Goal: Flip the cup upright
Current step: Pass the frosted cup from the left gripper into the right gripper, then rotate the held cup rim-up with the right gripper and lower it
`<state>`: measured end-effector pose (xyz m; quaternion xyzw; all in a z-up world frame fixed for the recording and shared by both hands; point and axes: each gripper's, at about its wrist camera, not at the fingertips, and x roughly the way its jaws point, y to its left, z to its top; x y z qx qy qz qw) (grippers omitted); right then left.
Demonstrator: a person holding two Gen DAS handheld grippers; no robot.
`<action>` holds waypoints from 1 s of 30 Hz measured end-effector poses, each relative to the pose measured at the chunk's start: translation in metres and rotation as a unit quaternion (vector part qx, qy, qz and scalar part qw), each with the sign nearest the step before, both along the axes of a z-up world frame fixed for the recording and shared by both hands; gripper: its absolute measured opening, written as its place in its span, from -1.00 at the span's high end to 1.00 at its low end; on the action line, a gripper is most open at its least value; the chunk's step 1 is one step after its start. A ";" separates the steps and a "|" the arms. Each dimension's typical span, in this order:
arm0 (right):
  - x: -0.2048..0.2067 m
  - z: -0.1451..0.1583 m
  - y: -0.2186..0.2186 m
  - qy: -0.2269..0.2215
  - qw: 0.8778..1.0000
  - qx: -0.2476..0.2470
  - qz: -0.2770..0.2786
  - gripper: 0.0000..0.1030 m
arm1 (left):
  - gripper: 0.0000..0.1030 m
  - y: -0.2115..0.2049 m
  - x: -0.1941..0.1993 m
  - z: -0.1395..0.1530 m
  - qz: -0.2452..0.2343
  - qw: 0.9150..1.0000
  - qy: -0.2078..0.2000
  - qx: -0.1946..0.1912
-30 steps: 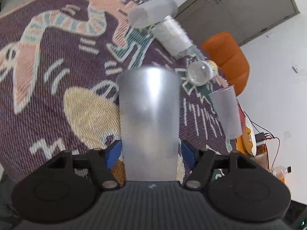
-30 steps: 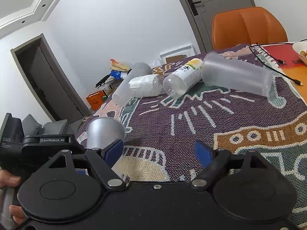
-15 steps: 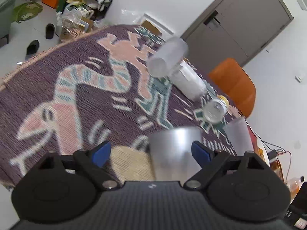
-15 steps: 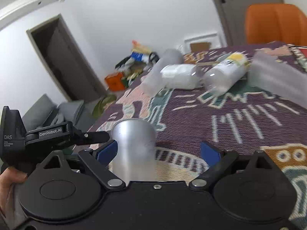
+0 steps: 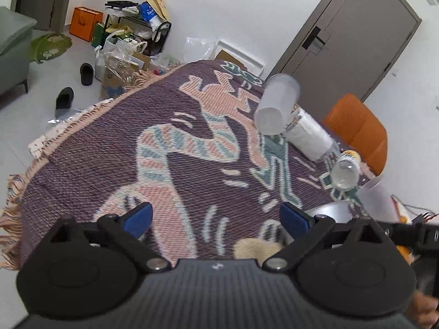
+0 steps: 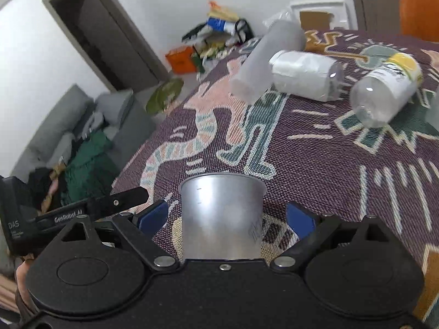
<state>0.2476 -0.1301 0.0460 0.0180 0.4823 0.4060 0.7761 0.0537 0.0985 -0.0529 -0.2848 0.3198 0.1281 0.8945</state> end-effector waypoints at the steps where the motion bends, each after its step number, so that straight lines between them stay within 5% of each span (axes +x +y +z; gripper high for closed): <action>1: 0.003 -0.002 0.005 0.005 1.000 -0.009 0.005 -0.82 | -0.91 0.002 -0.001 -0.002 0.000 1.000 0.002 0.004; 12: 0.010 -0.009 0.055 0.005 0.991 -0.112 0.066 -0.82 | -0.92 0.010 -0.005 -0.007 -0.009 0.997 0.006 0.077; 16: 0.015 -0.011 0.062 0.006 0.988 -0.135 0.076 -0.81 | -0.92 0.016 -0.007 -0.009 -0.005 0.998 0.007 0.063; 18: 0.018 -0.015 0.065 0.013 0.986 -0.148 0.079 -0.61 | -0.92 0.019 -0.009 -0.009 -0.004 0.998 0.005 0.056; 30: -0.005 0.020 0.019 -0.039 0.995 -0.084 0.030 -0.55 | -0.92 0.004 -0.015 0.006 -0.022 0.997 -0.034 0.069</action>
